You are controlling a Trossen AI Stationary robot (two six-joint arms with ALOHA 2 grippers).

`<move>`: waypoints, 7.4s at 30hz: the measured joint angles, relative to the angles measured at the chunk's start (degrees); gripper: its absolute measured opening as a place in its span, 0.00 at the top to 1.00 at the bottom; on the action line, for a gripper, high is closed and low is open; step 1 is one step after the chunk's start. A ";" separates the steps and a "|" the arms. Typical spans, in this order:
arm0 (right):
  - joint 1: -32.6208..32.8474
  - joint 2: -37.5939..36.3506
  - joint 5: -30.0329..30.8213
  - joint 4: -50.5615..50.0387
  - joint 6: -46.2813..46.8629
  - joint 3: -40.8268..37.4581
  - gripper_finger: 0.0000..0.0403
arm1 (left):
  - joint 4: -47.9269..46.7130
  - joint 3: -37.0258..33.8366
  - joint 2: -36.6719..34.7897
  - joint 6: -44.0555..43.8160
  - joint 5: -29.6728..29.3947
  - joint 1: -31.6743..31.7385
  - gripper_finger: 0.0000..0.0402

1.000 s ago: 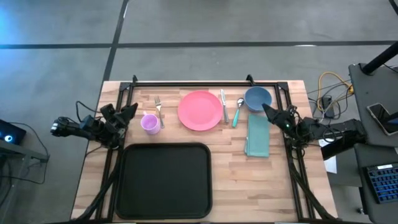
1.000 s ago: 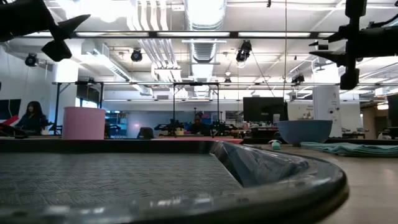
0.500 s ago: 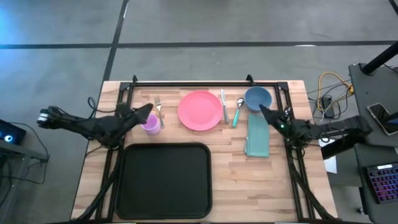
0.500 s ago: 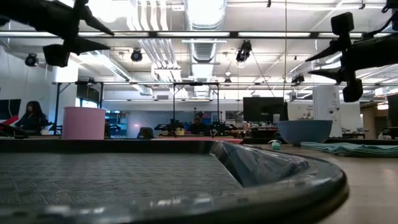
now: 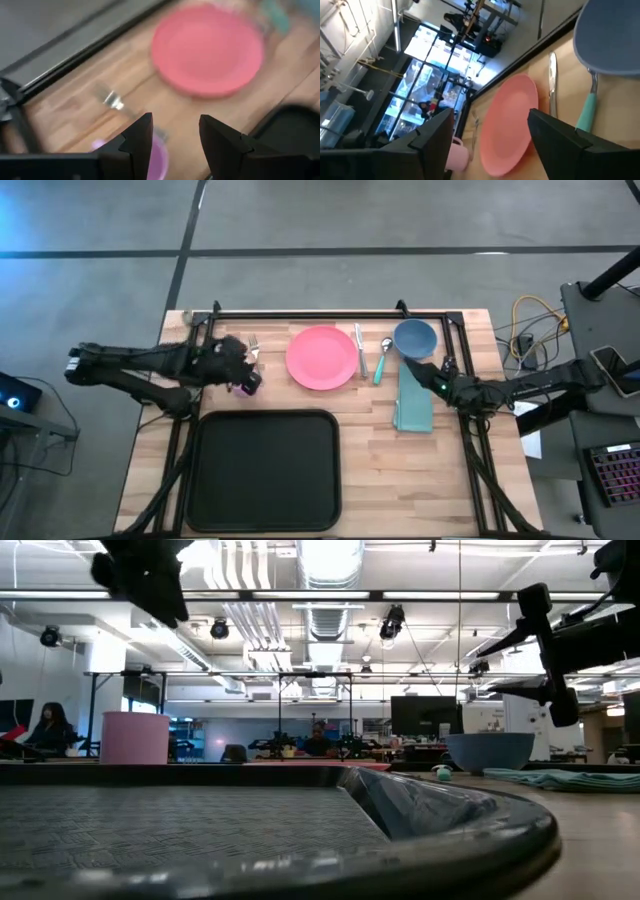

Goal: Set up tray
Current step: Put the violet mug on the black tray in the top-left corner

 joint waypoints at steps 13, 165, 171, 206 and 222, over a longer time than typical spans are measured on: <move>0.02 0.84 -4.64 0.07 1.56 0.00 0.40 | -6.71 2.82 9.30 8.05 19.71 25.67 0.64; -12.46 51.03 -52.33 -27.38 -13.31 40.46 0.43 | -10.66 -19.65 -1.32 9.29 33.70 -12.02 0.96; -15.14 53.36 -52.44 -26.44 2.06 40.44 0.43 | -12.77 -13.19 -2.33 8.66 32.80 -12.02 0.86; -16.63 65.71 -53.59 -26.11 -11.37 52.68 0.43 | 5.43 -7.13 18.14 8.62 19.61 -5.44 0.80; -16.55 64.84 -53.81 -34.38 -13.59 52.68 0.43 | -0.92 -5.95 28.82 2.93 29.00 -3.73 0.80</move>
